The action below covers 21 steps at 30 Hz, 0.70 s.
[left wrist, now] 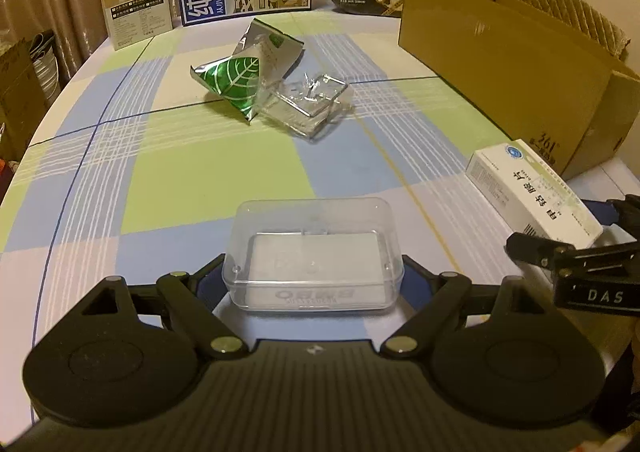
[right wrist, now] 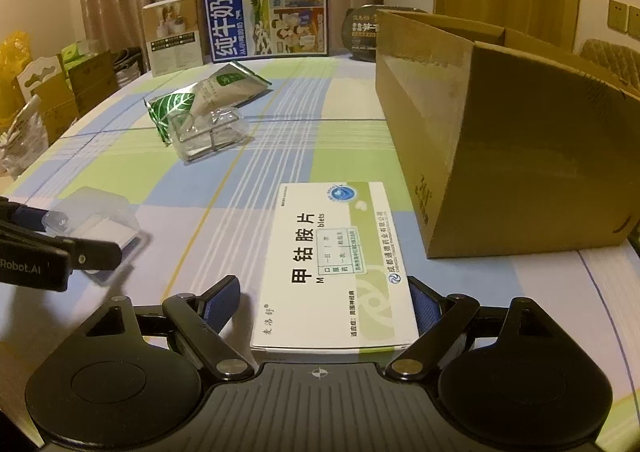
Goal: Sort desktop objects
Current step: 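Carry the clear tray with the left tool while the right tool carries the medicine box to the cardboard box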
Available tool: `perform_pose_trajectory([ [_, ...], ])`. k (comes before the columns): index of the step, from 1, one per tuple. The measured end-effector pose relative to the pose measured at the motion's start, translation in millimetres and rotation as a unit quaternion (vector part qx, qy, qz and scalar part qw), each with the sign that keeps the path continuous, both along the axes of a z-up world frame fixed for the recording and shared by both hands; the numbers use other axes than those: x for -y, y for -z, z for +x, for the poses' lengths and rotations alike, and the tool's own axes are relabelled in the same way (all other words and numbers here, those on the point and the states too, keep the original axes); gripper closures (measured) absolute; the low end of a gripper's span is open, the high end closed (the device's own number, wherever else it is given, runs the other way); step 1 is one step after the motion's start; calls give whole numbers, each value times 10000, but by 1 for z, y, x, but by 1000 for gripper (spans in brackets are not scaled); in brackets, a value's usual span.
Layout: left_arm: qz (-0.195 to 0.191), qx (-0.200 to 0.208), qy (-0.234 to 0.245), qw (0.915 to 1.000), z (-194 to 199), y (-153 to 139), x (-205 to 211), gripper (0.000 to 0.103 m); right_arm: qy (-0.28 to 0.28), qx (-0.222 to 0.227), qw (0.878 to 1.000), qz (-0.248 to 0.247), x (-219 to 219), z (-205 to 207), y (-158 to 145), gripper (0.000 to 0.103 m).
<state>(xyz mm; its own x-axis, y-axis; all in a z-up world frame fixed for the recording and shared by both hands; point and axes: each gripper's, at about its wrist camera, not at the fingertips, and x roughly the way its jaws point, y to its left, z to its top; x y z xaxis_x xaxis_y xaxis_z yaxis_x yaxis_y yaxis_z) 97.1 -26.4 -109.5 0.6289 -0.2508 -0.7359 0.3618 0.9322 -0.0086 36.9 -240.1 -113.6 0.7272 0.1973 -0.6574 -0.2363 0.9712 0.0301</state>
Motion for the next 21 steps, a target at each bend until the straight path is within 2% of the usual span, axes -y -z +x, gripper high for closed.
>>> perform_pose_trajectory([
  [2,-24,26,12,10000,0,2,0,19,-18,26,10000,-87,0,-1,1,20],
  [4,-18,-33,0,10000,2,5,2,19,36,52,9999,-110,2,-2,0,34],
  [13,-3,109,268,9996,2,-6,22,19,97,-90,9998,129,10,0,-8,35],
  [21,-305,318,-50,9990,-2,-42,24,19,55,-13,9986,519,14,-8,-43,35],
])
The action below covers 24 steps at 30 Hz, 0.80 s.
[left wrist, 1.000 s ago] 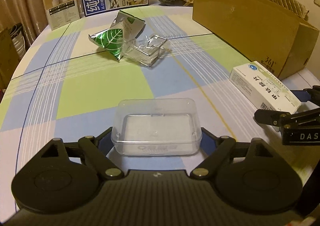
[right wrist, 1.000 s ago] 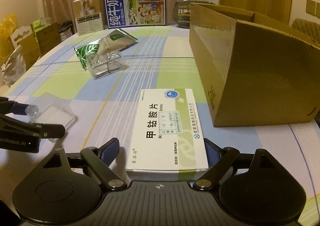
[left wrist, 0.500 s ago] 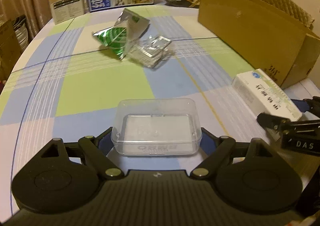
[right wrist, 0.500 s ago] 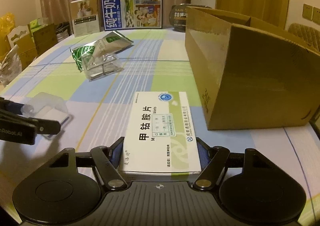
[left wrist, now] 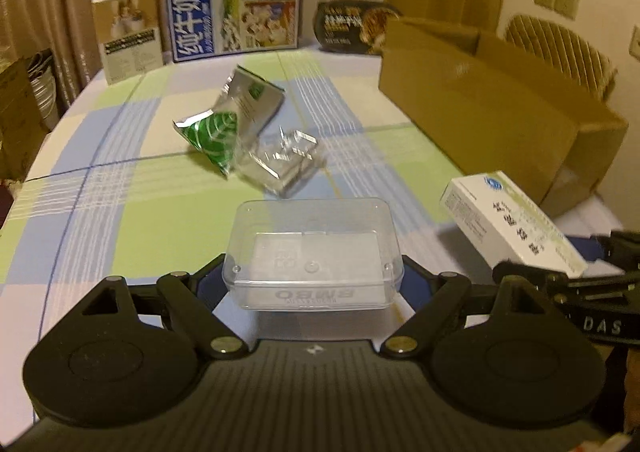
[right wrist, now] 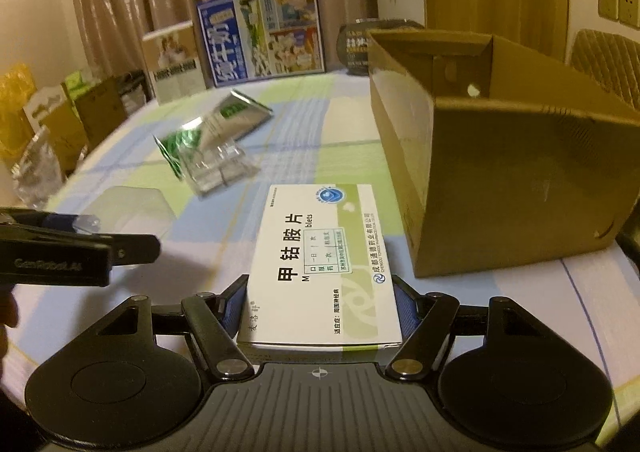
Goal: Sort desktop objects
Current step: 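Carry the clear tray with the left tool while the right tool carries the medicine box to the cardboard box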
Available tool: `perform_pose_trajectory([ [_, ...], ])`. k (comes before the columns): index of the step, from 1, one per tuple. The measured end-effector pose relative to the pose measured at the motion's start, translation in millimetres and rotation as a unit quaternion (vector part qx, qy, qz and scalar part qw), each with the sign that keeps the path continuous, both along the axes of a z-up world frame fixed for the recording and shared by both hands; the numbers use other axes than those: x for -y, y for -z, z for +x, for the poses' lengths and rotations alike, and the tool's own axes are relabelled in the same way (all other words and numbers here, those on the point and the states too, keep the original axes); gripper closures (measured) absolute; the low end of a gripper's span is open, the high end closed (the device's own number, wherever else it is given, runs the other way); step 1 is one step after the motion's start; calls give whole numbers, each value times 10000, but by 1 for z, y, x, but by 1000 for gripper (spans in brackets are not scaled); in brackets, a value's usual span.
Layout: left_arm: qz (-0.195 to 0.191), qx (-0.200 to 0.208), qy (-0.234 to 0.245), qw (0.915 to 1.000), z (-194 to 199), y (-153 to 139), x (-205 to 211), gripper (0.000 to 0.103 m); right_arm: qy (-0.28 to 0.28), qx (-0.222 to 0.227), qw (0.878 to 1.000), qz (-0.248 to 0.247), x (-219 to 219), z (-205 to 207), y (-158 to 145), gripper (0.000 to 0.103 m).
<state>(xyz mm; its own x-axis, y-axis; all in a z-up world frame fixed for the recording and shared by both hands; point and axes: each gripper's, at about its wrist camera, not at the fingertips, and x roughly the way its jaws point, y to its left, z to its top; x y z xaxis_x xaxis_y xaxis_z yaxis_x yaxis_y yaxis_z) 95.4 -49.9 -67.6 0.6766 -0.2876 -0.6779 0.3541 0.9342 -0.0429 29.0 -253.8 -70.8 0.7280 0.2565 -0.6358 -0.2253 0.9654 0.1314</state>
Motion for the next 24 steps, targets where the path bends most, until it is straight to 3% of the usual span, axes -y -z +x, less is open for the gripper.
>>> perform_pose_trajectory([
  [10,-248,68,-399,9989,-4,-41,-4,19,-238,351,9989,219,-5,-2,-45,35],
  [24,-255,158,-305,9991,-9,-65,12,19,-269,664,9969,337,4,-3,-77,35],
])
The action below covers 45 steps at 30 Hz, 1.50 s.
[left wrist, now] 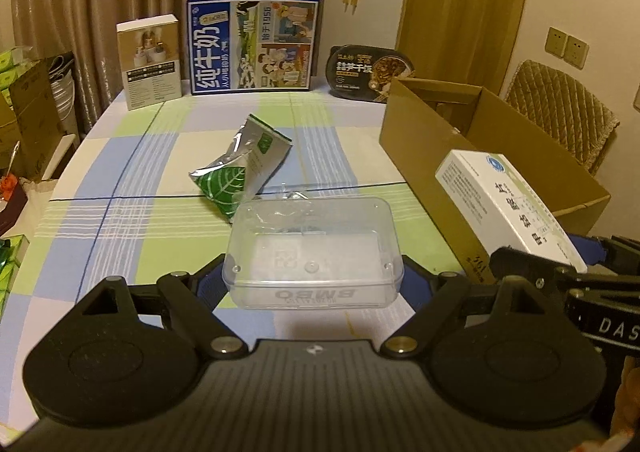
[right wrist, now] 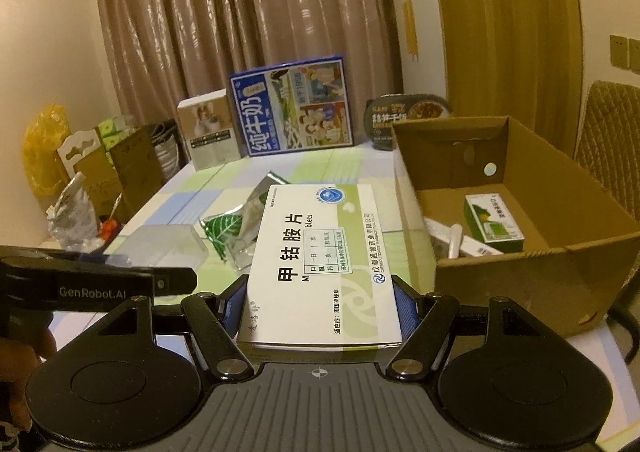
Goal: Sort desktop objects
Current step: 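Carry the clear tray with the left tool while the right tool carries the medicine box to the cardboard box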
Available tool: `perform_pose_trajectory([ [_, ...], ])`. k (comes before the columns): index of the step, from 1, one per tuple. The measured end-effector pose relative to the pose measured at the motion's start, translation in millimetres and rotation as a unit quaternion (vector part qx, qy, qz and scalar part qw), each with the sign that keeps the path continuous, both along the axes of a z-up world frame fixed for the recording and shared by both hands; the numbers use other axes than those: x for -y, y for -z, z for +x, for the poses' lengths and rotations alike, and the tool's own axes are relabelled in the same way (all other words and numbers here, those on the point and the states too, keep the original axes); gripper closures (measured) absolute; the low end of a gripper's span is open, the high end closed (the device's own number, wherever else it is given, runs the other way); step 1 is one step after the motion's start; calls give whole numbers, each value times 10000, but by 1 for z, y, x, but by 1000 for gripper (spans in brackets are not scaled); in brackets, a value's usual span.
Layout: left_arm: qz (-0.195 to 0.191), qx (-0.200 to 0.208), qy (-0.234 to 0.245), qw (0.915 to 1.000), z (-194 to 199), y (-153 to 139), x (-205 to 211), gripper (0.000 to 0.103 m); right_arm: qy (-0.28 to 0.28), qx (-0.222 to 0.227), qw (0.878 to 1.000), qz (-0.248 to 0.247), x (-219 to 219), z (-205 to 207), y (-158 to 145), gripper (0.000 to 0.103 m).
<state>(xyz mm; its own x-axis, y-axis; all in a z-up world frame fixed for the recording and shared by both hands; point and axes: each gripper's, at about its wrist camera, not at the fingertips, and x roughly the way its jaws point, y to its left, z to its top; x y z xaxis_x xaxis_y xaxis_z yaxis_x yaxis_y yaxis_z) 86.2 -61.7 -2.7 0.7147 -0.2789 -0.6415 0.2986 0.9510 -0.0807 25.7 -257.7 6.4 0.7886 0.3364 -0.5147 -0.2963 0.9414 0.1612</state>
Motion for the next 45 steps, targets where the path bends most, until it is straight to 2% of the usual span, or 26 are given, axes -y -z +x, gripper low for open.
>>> perform_pose_trajectory([
  [15,-108,66,435,9990,5,-9,35,19,346,181,9992,-8,31,6,-18,35],
  [21,-166,185,870,9959,15,-23,73,19,774,354,9963,-63,66,17,-31,35],
  [27,-123,354,1502,9879,27,-35,134,19,1280,447,9905,-215,117,41,-39,35],
  [36,-61,393,2164,9755,52,-23,203,19,1564,391,9865,-301,170,68,-32,35],
  [45,63,266,2264,9736,70,-7,224,19,1599,279,9865,-233,180,83,-18,35],
])
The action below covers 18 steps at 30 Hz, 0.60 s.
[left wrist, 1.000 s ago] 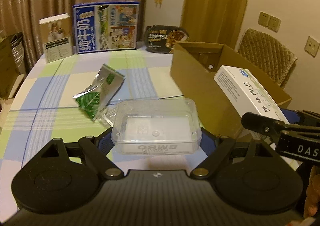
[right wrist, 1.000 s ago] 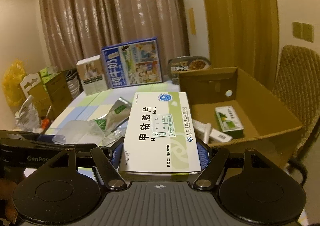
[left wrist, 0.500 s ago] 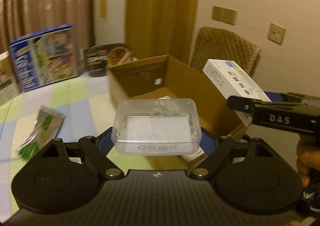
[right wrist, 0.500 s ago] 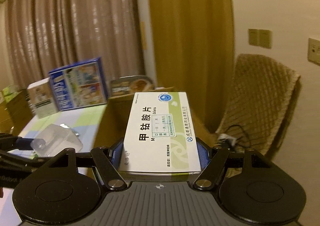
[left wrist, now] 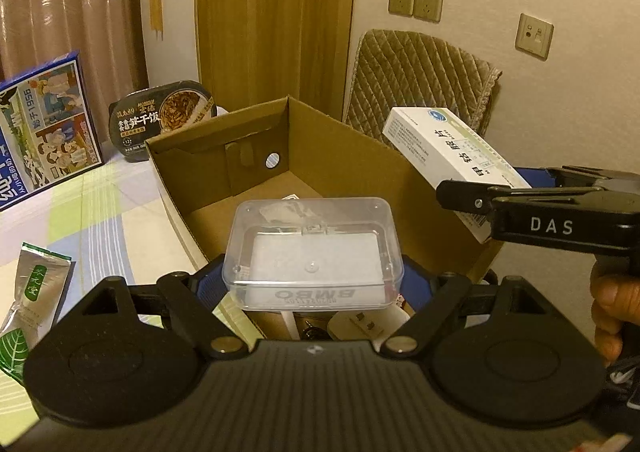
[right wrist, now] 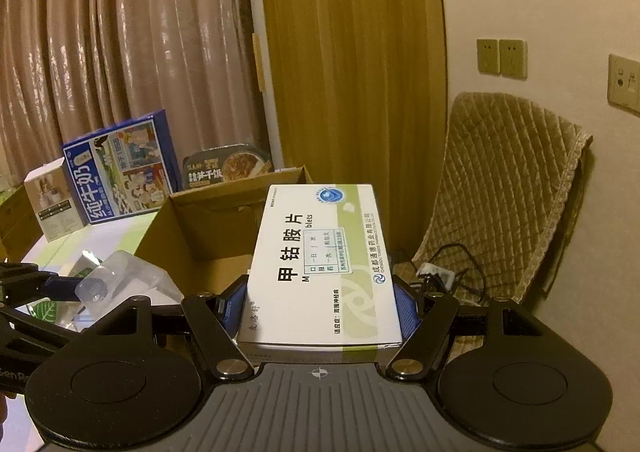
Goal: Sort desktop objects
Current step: 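Carry the clear tray with the left tool while the right tool carries the medicine box to the cardboard box, then open both tools over the cardboard box to drop the tray and medicine box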
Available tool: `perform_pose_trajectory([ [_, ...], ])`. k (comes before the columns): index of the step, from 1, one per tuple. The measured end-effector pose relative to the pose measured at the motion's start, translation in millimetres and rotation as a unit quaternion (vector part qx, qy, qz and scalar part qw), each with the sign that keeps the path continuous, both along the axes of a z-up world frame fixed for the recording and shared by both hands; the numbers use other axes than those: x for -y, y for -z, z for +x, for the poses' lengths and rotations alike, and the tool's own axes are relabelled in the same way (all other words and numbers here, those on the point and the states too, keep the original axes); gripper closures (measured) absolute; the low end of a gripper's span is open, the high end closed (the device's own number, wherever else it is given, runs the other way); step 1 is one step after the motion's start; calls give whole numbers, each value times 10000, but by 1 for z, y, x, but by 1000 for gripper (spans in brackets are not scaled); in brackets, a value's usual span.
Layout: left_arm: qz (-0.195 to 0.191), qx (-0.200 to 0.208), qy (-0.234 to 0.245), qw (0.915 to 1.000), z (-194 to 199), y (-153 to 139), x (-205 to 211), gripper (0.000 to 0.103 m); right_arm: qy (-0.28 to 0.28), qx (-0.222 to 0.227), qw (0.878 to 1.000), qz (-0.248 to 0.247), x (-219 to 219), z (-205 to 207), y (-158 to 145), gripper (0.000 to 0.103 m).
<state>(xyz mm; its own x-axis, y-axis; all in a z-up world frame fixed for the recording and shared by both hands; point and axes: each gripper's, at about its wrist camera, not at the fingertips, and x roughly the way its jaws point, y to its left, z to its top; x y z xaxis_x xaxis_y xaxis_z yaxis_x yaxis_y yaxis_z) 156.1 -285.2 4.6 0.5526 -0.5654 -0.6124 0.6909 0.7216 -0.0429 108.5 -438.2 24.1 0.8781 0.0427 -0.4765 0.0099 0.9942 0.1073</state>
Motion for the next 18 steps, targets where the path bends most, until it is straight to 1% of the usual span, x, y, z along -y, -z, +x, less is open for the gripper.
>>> perform_pose_trajectory([
  [2,-86,4,81,9999,1,1,-1,19,-17,-16,10000,8,0,3,2,35],
  [5,-5,92,99,9999,1,2,0,19,-11,-34,10000,23,0,7,4,35],
  [11,-142,166,-53,9997,-3,0,-15,18,-50,-72,10000,-8,-1,9,6,35],
  [13,-172,180,-107,9996,-5,-1,-20,16,-99,-96,9999,-17,-3,10,7,35],
  [18,-251,168,-240,9993,-10,-4,-35,15,-295,-161,9994,-59,-14,19,9,35],
])
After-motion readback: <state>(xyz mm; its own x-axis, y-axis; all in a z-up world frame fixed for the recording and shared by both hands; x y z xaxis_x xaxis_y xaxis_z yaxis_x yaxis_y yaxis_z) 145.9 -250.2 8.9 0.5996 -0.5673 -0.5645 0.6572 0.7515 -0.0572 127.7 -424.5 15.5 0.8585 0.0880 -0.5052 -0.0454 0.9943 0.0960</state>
